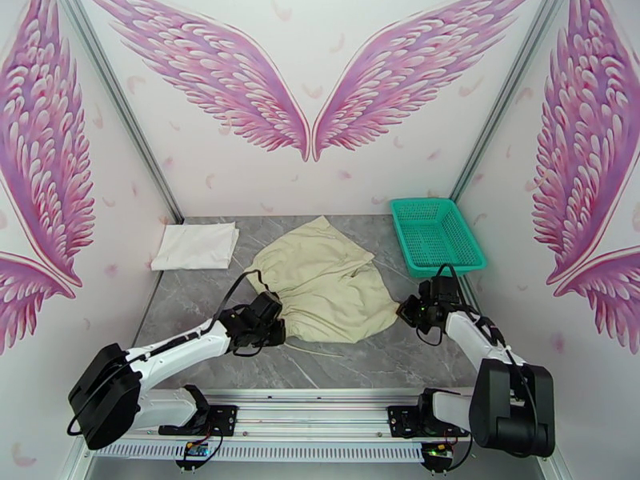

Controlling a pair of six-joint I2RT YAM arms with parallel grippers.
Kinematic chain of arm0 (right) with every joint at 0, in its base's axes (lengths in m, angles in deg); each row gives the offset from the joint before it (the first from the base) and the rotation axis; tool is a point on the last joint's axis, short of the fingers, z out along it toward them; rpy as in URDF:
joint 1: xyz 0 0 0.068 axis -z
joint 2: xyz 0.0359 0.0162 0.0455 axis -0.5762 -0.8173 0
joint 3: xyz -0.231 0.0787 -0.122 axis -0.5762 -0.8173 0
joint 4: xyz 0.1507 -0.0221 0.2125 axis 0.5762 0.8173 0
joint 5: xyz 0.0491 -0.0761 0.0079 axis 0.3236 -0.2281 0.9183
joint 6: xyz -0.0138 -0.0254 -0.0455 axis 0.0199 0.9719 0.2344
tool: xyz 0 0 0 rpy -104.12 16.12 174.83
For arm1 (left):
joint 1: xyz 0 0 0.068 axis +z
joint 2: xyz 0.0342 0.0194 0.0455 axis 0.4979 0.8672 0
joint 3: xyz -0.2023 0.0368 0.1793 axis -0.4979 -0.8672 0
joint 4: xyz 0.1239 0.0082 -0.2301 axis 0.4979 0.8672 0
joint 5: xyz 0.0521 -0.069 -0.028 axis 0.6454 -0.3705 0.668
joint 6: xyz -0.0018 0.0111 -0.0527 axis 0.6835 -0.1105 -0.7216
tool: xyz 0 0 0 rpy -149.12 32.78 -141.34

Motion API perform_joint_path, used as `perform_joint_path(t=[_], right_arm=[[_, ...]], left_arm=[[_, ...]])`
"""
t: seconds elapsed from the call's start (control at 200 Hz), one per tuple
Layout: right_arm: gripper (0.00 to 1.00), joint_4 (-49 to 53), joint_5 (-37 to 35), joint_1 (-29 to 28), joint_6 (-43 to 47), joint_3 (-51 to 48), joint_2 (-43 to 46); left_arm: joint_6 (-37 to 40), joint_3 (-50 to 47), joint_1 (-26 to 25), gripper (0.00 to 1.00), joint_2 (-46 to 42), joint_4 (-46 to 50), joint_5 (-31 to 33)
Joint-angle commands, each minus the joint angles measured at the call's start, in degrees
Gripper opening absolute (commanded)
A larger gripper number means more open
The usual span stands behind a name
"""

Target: Fold and stack the mixed laundry pile

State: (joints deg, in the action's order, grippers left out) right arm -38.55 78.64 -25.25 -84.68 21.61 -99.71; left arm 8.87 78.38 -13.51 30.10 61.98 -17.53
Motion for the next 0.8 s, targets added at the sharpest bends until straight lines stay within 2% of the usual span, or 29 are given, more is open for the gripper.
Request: perform_joint_path(t=[0.0,0.185,0.34,0.59,0.795], right_arm=[[0.0,2.41,0.89,-1.29,-0.48,5.05,1.48],[0.0,4.71,-0.22,-4.86,-0.74,14.66,-1.45],[0.0,4.57,-1.68,-8.64,-1.68,24.64,-6.38],[0.0,4.12,-3.76,-13.37,-2.68,44.98,-19.22],[0.0,3.75,-1.65,-16.64,-1.2,62.86,-33.38]], left_arm=[[1.45,4.15,1.31,0.0,-2.62,1.81,0.61],[1.94,6.9,4.77,0.0,-3.57,0.1,-2.35],[4.36,9.48,10.72,0.0,-4.91,0.2,-5.12],[8.31,14.43,23.83,0.0,-2.56,-0.12,-10.76],[9.51,18.15,31.46,0.0,2.39,-3.64,-14.22]])
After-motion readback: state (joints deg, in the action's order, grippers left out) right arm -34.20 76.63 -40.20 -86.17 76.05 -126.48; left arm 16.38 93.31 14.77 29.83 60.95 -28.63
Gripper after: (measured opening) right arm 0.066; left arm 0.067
